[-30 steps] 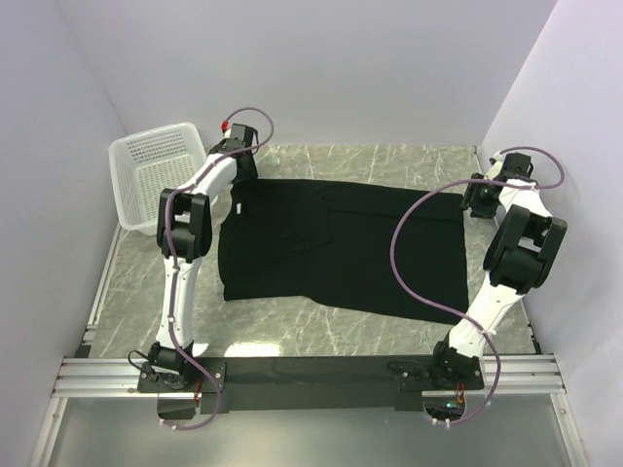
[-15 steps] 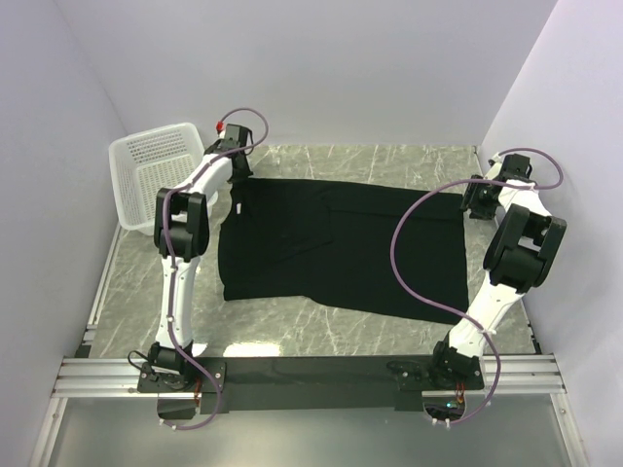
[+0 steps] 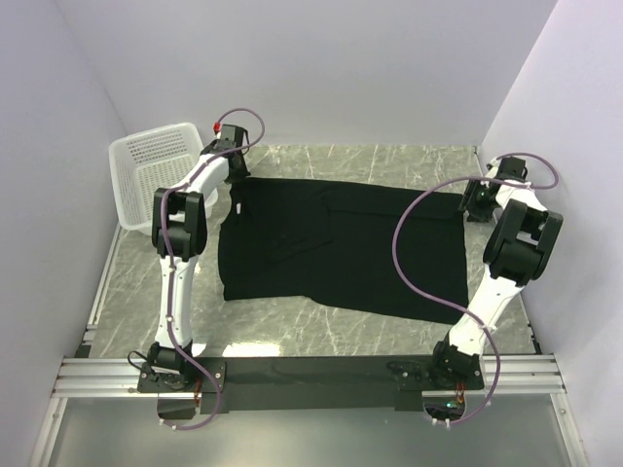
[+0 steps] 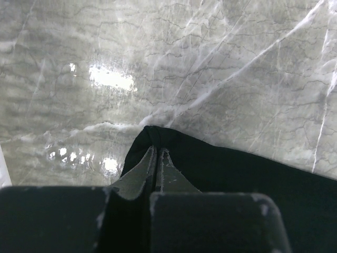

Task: Fold and stack the t-shirts
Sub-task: Smooth out the T-shirt at the center of the board.

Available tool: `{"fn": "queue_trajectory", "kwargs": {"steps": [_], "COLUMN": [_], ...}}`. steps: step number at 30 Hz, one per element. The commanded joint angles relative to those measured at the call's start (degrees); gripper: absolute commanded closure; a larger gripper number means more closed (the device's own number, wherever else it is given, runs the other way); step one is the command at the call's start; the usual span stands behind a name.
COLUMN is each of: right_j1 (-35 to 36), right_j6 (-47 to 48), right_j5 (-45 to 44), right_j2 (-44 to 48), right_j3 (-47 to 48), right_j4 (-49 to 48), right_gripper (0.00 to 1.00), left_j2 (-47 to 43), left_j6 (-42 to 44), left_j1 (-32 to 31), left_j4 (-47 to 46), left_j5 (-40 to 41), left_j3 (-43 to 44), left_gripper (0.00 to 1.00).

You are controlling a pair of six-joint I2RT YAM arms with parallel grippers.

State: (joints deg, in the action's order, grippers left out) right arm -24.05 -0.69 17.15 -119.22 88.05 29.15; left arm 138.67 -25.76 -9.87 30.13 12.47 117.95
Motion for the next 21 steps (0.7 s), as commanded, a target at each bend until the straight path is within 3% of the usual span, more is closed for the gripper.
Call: {"fn": "queue_trajectory", "kwargs": {"steps": [1, 15, 21], "right_j1": [-0.4, -0.1, 0.0], "right_j6": [-1.7, -3.0, -3.4], "right_j5": [0.2, 1.9, 2.4], "right_j2": [-1.5, -2.6, -2.8], "right_j3": [2.5, 3.2, 3.2], "right_j4": [-0.4, -0.4, -0.2], "right_gripper": [0.47, 0.48, 0.54], "left_j2": [-2.4, -2.5, -2.4], "left_j6": [1.3, 2.4, 2.5], "left_j1": [0.6, 1.1, 1.3], "left_j4": [-2.0, -2.7, -2.9], "left_j5": [-1.0, 0.1, -0.2], "left_j3": [0.3, 2.7, 3.2], "left_gripper": [1.0, 1.0, 1.0]}}
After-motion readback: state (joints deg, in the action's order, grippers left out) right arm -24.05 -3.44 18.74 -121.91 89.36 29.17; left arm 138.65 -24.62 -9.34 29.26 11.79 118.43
